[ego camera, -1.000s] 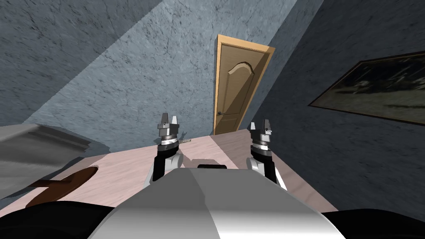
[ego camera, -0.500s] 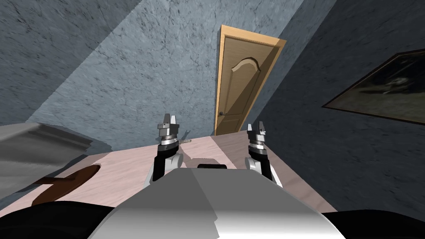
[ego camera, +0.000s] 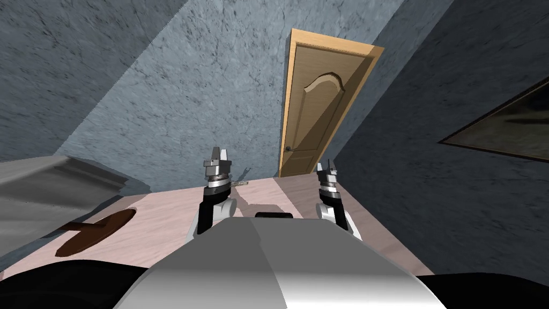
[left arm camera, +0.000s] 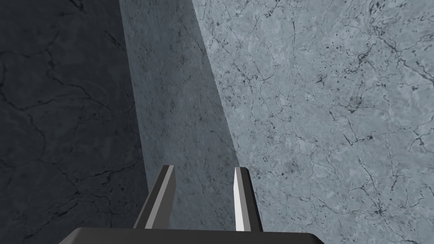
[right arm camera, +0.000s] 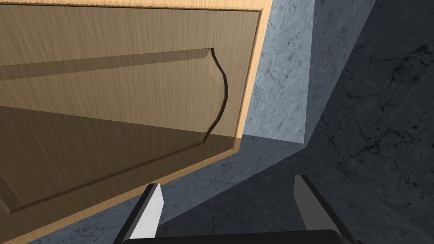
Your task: Pull the door open
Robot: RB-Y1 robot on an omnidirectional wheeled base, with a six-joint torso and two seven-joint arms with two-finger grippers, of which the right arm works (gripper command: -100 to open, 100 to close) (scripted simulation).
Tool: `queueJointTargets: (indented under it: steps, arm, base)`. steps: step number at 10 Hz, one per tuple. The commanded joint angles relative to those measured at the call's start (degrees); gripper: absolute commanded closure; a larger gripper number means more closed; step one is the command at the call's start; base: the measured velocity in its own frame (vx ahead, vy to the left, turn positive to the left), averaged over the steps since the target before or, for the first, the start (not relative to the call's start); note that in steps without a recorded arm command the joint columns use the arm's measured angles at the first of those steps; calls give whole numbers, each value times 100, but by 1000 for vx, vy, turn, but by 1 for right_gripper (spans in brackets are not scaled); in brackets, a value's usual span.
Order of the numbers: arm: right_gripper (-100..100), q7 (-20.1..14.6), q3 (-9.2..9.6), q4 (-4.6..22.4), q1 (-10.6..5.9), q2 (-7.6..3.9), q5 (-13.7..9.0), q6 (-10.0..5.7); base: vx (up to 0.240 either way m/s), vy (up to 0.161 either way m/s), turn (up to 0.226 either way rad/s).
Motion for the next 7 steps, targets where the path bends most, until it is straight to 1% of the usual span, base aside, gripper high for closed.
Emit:
queueJointTargets:
  steps: [1, 5, 7]
  arm:
    - [-100, -18, 13, 280, -58, -57, -1, -61]
    - [-100, -96, -16, 948, -262, -252, -34, -157]
    - [-100, -137, -31, 1329, -371, -356, -52, -208]
  base:
    - [92, -10, 100]
    - [100, -17, 96]
    - [89, -3, 99]
